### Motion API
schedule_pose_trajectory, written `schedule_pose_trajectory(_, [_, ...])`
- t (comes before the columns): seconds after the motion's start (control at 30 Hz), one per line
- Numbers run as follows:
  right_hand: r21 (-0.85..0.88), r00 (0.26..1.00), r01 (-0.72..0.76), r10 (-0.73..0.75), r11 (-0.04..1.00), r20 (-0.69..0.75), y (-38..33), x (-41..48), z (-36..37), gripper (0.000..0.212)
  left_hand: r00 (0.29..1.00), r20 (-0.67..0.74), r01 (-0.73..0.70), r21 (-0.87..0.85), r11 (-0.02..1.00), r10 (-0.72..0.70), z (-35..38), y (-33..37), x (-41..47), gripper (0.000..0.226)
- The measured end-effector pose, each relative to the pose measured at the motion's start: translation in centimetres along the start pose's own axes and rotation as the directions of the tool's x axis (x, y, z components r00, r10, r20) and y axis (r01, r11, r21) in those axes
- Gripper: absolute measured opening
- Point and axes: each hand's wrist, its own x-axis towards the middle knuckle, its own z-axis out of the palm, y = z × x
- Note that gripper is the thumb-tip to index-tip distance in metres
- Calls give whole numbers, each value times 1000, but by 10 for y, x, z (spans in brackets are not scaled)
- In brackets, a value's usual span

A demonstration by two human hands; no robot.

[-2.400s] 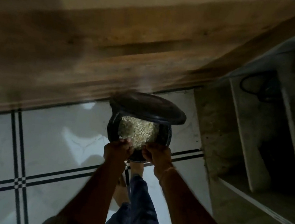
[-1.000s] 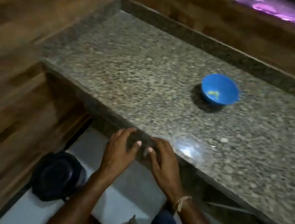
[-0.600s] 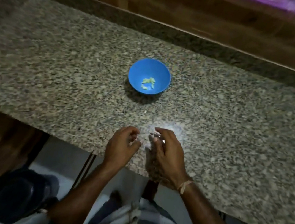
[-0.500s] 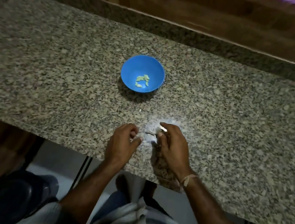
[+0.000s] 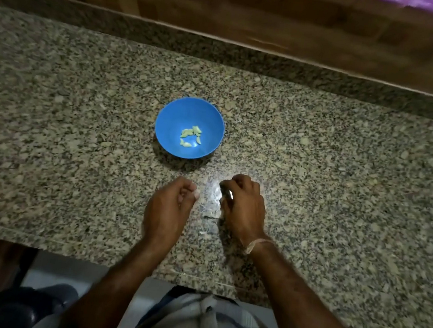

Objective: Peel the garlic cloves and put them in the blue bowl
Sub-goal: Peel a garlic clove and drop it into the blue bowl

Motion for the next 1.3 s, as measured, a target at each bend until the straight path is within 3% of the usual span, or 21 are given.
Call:
schedule_pose_trajectory(0.1, [-1,1000,-30,30,1000,-10,-2,4,0,28,996,-69,-55,-19,998,54,-12,15,41,7])
schedule_pose_trajectory(0.2, [32,999,-35,36,999,-31,-1,5,0,26,991,-113,-67,76,995,75,-16,26,83,7])
schedule_pose_trajectory(0.37, [93,999,-19,24,995,-48,6,3,3,26,997,-50,-38,284,958,54,-7,18,125,10])
schedule_pose_trajectory(0.43, [153,998,9,1,988,-59,13,1,2,26,989,-58,-111,326,939,137,-10,21,117,20])
schedule_pose_trajectory(0.53, [357,998,-8,33,934,-63,28,-3,-1,28,958,-89,-249,211,945,272,-2,24,77,20])
schedule_pose_trajectory(0.63, [541,993,-41,95,840,-72,39,-10,-4,28,958,145,-256,34,966,248,26,14,23,22])
schedule_pose_trajectory(0.7, [604,993,-73,117,794,-34,46,-15,-9,27,926,275,-278,28,960,260,48,5,0,30])
schedule_pose_trajectory(0.77, [639,992,-106,127,762,14,54,-22,-11,28,917,304,-289,59,956,259,62,0,-11,31])
schedule_pose_trajectory(0.87, [676,990,-136,119,724,72,62,-31,-15,28,951,241,-222,99,970,193,73,1,-15,21])
schedule_pose_trajectory(0.93, [701,978,-207,138,683,155,62,-36,-20,28,985,171,8,-110,994,11,78,3,-19,18])
schedule_pose_trajectory(0.97, [716,970,-239,138,656,198,59,-39,-23,29,969,191,207,-295,933,-155,77,8,-19,17])
schedule_pose_trajectory(1.03, [761,964,-259,104,595,246,53,-44,-31,28,845,374,534,-610,585,-382,75,22,-21,15])
schedule_pose_trajectory(1.1, [817,968,-234,51,527,245,46,-49,-41,27,759,541,636,-734,236,-362,73,34,-26,19])
schedule_pose_trajectory(1.13, [837,971,-222,37,501,235,42,-51,-46,26,750,576,640,-756,139,-324,71,39,-29,26])
schedule_pose_trajectory(1.2, [857,973,-221,49,465,225,38,-52,-59,23,759,588,625,-778,61,-280,69,49,-36,35])
schedule_pose_trajectory(1.3, [854,982,-186,71,487,174,36,-50,-76,19,781,564,597,-801,52,-268,69,62,-44,35])
